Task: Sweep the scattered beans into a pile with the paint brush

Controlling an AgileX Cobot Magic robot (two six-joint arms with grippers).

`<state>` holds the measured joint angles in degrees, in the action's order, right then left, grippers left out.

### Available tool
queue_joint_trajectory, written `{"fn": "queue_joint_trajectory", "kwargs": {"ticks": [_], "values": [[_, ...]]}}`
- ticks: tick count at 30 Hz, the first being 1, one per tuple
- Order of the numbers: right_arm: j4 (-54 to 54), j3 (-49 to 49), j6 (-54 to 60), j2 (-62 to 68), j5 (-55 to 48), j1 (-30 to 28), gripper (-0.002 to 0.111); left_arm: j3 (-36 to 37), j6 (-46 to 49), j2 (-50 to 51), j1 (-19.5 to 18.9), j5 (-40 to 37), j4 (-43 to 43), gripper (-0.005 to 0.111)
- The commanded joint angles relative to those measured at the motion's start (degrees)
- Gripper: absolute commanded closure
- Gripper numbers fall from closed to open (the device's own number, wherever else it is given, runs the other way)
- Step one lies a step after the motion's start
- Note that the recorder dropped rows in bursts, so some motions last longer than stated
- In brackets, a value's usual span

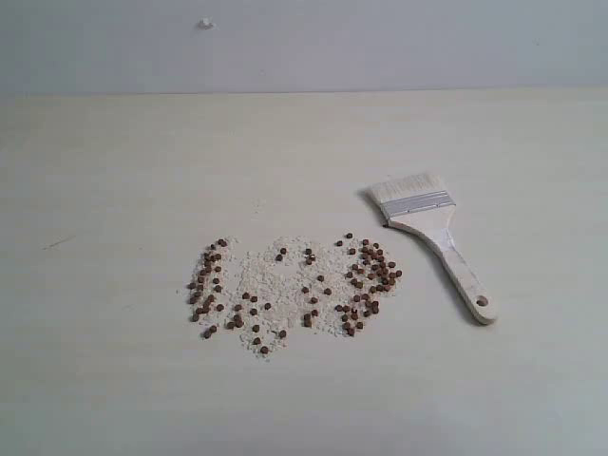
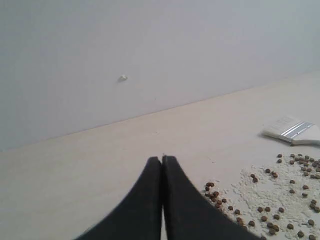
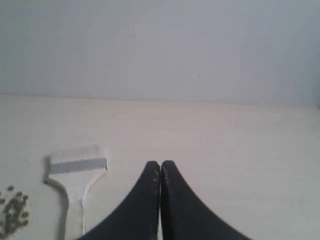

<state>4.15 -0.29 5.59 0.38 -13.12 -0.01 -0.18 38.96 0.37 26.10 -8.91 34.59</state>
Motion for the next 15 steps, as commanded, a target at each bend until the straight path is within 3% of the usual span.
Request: {"fn": "queue_joint_trajectory", "kwargs": {"ticks": [1,5,11,13,15], "values": [[2.86,0.29,0.19,-0.38,9.95,-0.41,0.108,0.18,0.08,-0.37,0.32,0.12,0.18,0.107],[4.53,0.29,-2.73,-0.38,24.26,-0.41,0.108,0.18,0.08,-0.37,0.32,0.12,0.18,0.107],[5.21,0.29,-19.61,-0.38,45.19,-0.41,0.108,0.18,0.08,-0.37,0.32,0.12,0.18,0.107],[4.38,-1.28,-21.36,0.35,47.26,-0.41,0.108,0.18,0.08,-0.37,0.32,0.12,0.18,0.107],[4.26,-4.95,-20.08,3.84,42.67,-0.41,0.108,0.18,0.08,-0.37,0.32,0.12,0.18,0.107]]}}
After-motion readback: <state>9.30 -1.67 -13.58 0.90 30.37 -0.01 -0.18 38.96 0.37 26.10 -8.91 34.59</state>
